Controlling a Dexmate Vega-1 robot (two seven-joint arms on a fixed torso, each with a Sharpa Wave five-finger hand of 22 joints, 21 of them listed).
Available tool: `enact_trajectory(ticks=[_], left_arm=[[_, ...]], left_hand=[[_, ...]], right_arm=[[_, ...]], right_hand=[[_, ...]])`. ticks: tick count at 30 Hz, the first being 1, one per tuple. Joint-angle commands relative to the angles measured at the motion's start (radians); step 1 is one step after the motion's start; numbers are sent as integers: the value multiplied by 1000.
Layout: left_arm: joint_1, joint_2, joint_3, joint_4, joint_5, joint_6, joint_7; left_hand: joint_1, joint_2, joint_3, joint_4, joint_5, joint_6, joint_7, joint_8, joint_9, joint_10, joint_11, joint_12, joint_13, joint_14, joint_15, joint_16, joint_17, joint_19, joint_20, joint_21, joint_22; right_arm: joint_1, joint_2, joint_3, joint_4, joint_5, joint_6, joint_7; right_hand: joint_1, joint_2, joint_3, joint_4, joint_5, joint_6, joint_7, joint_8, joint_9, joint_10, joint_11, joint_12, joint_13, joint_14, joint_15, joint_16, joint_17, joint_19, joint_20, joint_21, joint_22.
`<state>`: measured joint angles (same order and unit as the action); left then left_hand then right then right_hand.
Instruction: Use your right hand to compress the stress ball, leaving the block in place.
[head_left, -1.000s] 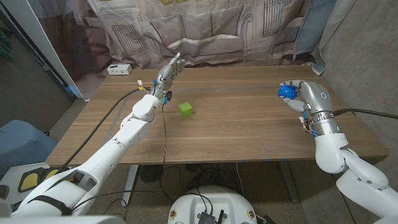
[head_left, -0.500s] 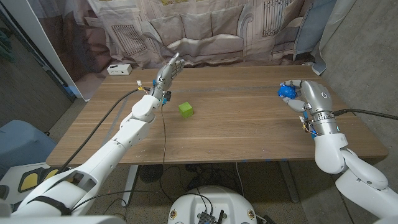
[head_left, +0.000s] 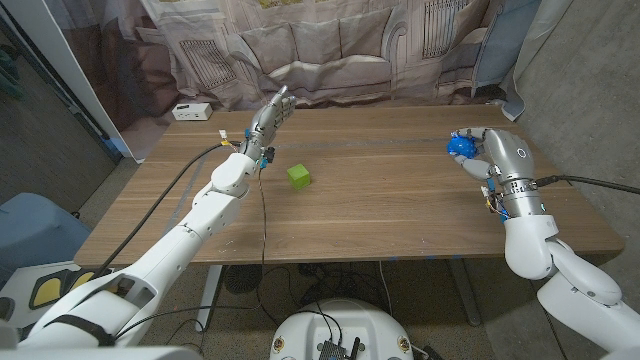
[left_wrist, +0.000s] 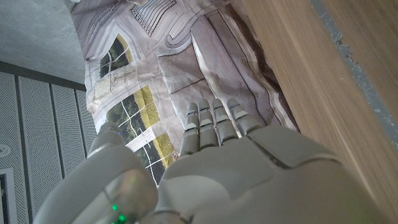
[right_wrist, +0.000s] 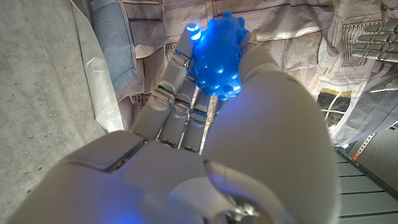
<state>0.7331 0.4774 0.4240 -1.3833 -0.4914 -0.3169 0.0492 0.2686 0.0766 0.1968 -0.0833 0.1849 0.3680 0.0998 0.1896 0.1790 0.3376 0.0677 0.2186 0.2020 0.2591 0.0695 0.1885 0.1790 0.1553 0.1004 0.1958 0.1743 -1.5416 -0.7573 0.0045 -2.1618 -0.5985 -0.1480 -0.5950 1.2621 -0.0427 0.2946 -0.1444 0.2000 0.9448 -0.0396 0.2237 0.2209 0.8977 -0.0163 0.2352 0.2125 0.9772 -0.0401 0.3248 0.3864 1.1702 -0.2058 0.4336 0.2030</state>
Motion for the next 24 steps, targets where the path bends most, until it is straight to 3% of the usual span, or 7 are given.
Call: enact_trajectory(ticks=[1,11,16,20,21,24], left_arm=[[-2,-5,1,9,-3,-3,-2],[-1,-6,1,7,-1,-3,3],[-2,-5,3,5,1,0,4],[-4,-6,4,4,1,5,4],[-4,-7,5,4,0,6,3],[-7,-7,7,5,2,9,2]], left_hand=[[4,9,2,-4,-2,5,1,3,5,4,-6,0,4,8,-1,2,3,-3,4,3,6],[4,9,2,-5,-2,5,2,3,5,4,-6,-1,4,7,-1,2,3,-3,2,3,6],[3,9,3,-6,-2,5,1,3,5,5,-6,0,4,7,-1,2,3,-3,3,3,6],[3,9,3,-6,-2,6,2,3,5,2,-2,-1,4,8,0,2,3,-3,4,3,6],[3,9,3,-6,-2,6,2,3,5,2,-3,-1,4,8,0,2,3,-3,4,3,6],[3,9,3,-6,-2,5,1,3,5,4,-3,-1,4,8,-1,2,3,-3,4,3,6]], right_arm=[[0,2,2,0,-1,2,-4],[1,4,1,4,-4,1,-8],[-2,5,2,3,-11,-4,-13],[-5,3,5,-1,-13,-11,-8],[-6,1,6,-3,-14,-14,-4],[-7,2,7,-5,-16,-21,-1]], right_hand=[[147,155,-25,2,-5,11,-6,7,13,20,-18,7,6,113,-195,6,12,9,-1,18,2],[137,146,-42,1,-7,11,-16,25,42,24,-31,6,14,122,-196,-2,12,9,-1,35,3],[122,144,-60,4,-7,-53,-28,13,64,-17,-47,-15,19,81,-188,-25,18,-37,-1,35,0],[116,149,-68,6,-7,-77,-29,3,65,-45,-40,-26,20,56,-182,-31,27,-68,2,31,-2],[111,152,-72,7,-6,-83,-24,1,66,-53,-18,-29,20,38,-181,-37,30,-80,9,30,-4],[100,162,-77,12,-6,-115,1,-13,65,-87,11,-40,20,-8,-170,-52,35,-105,8,27,-10]])
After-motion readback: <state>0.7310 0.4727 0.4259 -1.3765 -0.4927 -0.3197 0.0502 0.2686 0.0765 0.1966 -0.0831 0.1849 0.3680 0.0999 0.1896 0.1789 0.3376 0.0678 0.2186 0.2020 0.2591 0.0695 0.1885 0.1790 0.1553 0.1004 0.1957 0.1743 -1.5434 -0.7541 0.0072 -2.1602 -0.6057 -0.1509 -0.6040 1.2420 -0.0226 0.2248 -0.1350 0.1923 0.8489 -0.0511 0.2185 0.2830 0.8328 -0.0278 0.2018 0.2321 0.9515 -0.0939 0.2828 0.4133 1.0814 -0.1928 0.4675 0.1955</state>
